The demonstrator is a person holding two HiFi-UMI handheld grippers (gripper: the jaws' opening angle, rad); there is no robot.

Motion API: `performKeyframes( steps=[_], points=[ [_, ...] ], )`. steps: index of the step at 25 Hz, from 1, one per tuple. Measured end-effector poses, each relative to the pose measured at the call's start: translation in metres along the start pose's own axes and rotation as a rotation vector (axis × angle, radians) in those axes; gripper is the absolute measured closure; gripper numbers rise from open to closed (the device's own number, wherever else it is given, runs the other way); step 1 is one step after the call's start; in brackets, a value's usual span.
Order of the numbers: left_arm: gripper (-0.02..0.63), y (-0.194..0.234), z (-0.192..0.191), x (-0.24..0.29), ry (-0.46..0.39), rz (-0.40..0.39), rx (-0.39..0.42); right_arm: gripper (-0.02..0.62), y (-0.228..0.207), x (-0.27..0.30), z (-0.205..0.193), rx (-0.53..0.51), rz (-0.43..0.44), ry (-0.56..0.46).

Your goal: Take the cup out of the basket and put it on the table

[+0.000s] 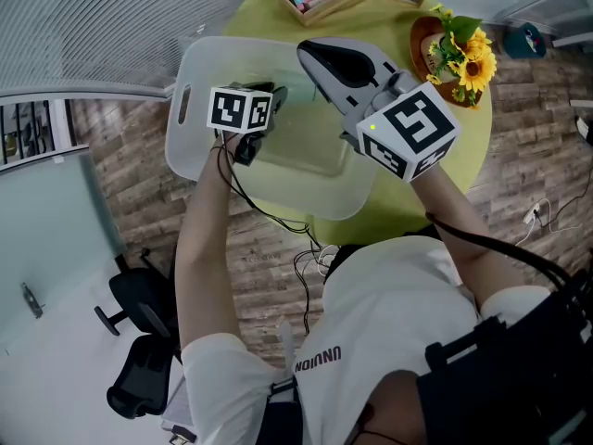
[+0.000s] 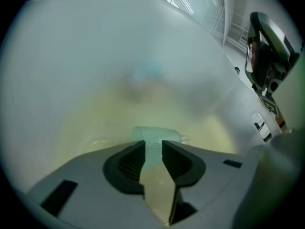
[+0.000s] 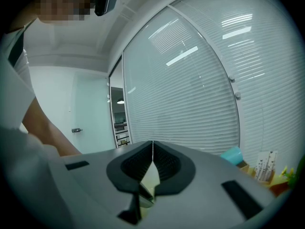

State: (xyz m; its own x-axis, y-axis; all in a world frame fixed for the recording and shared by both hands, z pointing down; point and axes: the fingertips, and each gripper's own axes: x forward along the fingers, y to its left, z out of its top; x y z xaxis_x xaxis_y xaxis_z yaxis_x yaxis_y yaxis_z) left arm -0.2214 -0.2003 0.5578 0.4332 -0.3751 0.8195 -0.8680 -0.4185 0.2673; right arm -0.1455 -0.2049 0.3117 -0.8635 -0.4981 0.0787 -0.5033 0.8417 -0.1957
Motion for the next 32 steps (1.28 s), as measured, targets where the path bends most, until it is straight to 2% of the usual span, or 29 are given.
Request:
performKeyframes(
  steps=[19, 32],
  points=[
    [0.549, -0.023, 0.002, -0.002, 0.006, -0.120, -0.009, 0.575, -0.001, -0.002, -0.001, -0.001, -0.004, -0.001],
    [0.574, -0.037, 0.009, -0.006, -0.003, -0.170, 0.040, 0.574, -0.002, -0.004, 0.000, 0.000, -0.008, -0.004]
  ],
)
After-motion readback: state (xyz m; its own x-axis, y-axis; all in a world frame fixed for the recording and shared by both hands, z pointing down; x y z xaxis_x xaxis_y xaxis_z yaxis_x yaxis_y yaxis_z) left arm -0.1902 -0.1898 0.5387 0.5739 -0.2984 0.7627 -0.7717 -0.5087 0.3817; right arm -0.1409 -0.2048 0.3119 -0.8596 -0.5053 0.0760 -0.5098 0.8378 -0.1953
